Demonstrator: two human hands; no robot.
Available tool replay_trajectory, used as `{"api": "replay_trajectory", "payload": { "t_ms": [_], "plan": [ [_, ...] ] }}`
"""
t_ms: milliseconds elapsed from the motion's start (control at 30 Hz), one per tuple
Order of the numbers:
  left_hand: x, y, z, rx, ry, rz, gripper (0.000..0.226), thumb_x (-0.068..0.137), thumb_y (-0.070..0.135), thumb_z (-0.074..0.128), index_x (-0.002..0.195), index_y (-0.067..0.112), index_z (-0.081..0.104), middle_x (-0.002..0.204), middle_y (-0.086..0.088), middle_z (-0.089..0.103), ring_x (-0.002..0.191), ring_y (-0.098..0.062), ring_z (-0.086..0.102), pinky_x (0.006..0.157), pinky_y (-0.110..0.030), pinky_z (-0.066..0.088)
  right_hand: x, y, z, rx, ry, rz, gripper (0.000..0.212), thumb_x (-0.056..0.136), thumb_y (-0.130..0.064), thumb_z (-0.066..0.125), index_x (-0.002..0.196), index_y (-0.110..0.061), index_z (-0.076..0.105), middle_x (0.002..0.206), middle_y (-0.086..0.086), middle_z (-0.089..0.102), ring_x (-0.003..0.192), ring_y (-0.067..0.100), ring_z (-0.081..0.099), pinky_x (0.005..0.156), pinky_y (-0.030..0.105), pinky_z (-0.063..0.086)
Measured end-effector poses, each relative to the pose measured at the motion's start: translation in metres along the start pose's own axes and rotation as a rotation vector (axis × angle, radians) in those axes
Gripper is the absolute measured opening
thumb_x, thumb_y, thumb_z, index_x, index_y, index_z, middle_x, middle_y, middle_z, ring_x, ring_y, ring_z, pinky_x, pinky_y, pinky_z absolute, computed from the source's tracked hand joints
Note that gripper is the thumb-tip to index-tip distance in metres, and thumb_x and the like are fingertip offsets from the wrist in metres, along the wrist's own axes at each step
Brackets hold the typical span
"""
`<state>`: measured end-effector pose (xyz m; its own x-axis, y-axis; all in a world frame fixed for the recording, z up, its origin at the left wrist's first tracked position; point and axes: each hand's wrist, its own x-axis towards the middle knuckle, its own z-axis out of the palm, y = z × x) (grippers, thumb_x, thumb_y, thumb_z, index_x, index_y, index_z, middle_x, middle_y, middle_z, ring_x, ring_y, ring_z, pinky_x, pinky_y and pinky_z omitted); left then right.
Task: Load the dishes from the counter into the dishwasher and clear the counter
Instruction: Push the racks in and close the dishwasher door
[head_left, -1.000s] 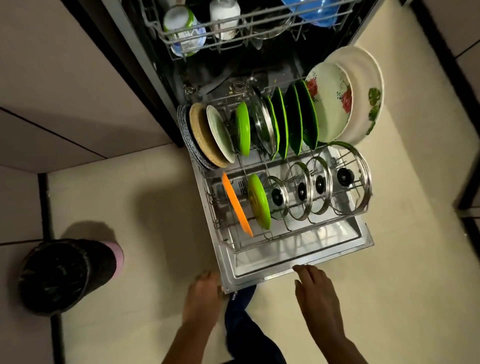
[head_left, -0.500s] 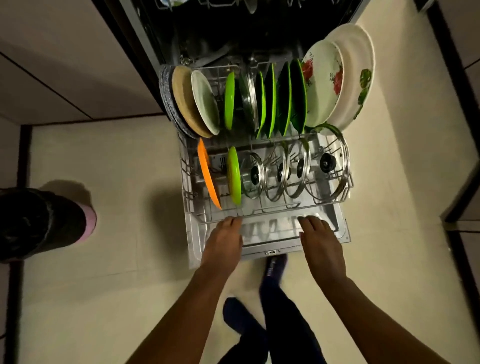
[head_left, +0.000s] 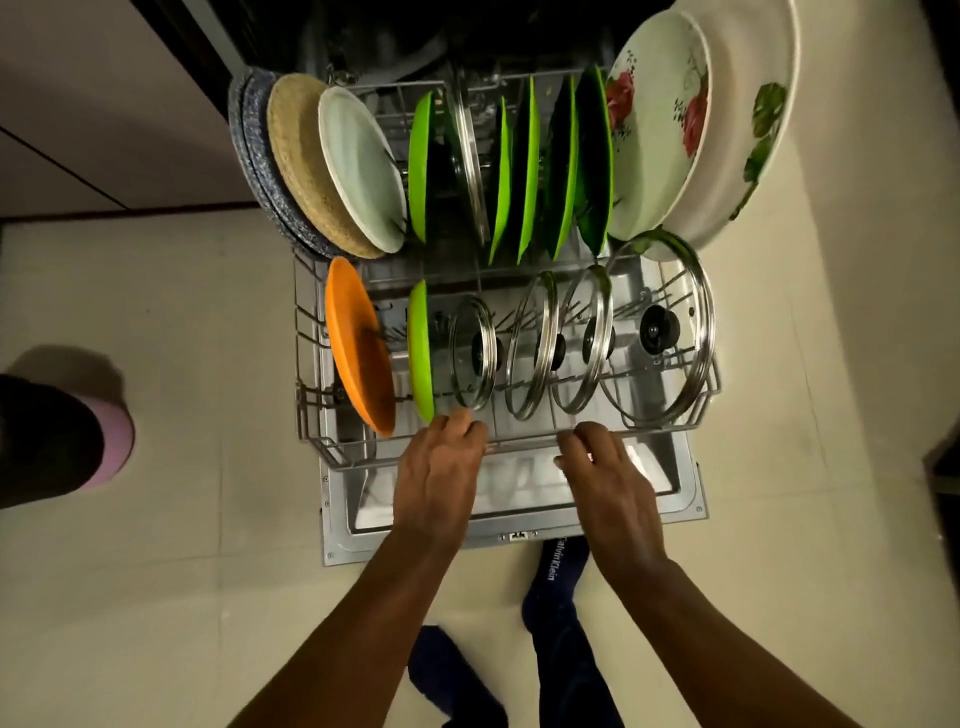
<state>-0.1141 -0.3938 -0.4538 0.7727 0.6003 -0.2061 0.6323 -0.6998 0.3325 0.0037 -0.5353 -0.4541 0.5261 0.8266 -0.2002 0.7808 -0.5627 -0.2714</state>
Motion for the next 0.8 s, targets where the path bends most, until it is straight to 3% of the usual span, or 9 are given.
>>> {"api": "replay_trajectory", "payload": {
  "t_ms": [167,333,500,600,700,800],
  "plan": [
    [0.002,0.005,-0.007,-0.017,-0.009,-0.021,0.031,0.059,-0.001,0.086,0.076,0.016,0.066,0.078,-0.001,0.062,0.066,-0.015,0.060,0.055,-0.026,0.049,0.017,-0.007,-0.003,0.094,0.019,0.001,0.060,0.067,-0.006,0.085,0.115,-0.014,0.051,0.111,0.005,0.054,0.085,0.017,0.057,0.056,0.026,0.054],
    [0.011,-0.003,-0.008,-0.087,-0.064,0.032,0.035,0.054,0.008,0.092,0.076,0.020,0.067,0.076,0.004,0.064,0.064,-0.012,0.063,0.055,-0.024,0.054,0.034,-0.004,-0.009,0.091,0.013,-0.050,0.067,0.042,-0.002,0.094,0.099,-0.017,0.062,0.091,-0.001,0.057,0.071,0.012,0.054,0.048,0.016,0.041],
    [0.038,-0.005,-0.019,-0.078,-0.102,0.005,0.043,0.047,0.012,0.095,0.070,0.030,0.063,0.072,0.013,0.062,0.061,-0.003,0.059,0.052,-0.012,0.041,0.060,-0.009,-0.016,0.110,0.026,-0.024,0.065,0.041,-0.003,0.092,0.091,-0.025,0.056,0.085,-0.007,0.056,0.067,0.008,0.053,0.048,0.014,0.030],
    [0.062,-0.008,-0.023,-0.090,-0.082,-0.073,0.041,0.059,0.010,0.088,0.067,0.031,0.054,0.069,0.013,0.056,0.058,-0.005,0.052,0.051,-0.014,0.034,0.086,-0.012,-0.021,0.090,0.056,0.007,0.057,0.047,-0.002,0.086,0.088,-0.027,0.055,0.083,-0.009,0.052,0.067,0.010,0.051,0.047,0.017,0.026],
    [0.085,-0.008,-0.033,-0.110,-0.074,-0.101,0.028,0.084,0.015,0.069,0.075,0.033,0.050,0.076,0.012,0.052,0.066,-0.004,0.044,0.057,-0.011,0.029,0.111,-0.009,-0.026,0.085,0.065,0.016,0.058,0.045,0.000,0.085,0.085,-0.028,0.054,0.081,-0.010,0.051,0.064,0.010,0.051,0.046,0.016,0.018],
    [0.104,-0.014,-0.035,-0.149,-0.057,-0.108,0.016,0.095,0.018,0.054,0.088,0.032,0.055,0.089,0.013,0.057,0.079,-0.005,0.054,0.068,-0.012,0.041,0.131,-0.007,-0.029,0.109,0.077,-0.009,0.058,0.046,-0.002,0.086,0.086,-0.029,0.053,0.080,-0.011,0.051,0.063,0.008,0.050,0.046,0.014,0.017]
  ]
}}
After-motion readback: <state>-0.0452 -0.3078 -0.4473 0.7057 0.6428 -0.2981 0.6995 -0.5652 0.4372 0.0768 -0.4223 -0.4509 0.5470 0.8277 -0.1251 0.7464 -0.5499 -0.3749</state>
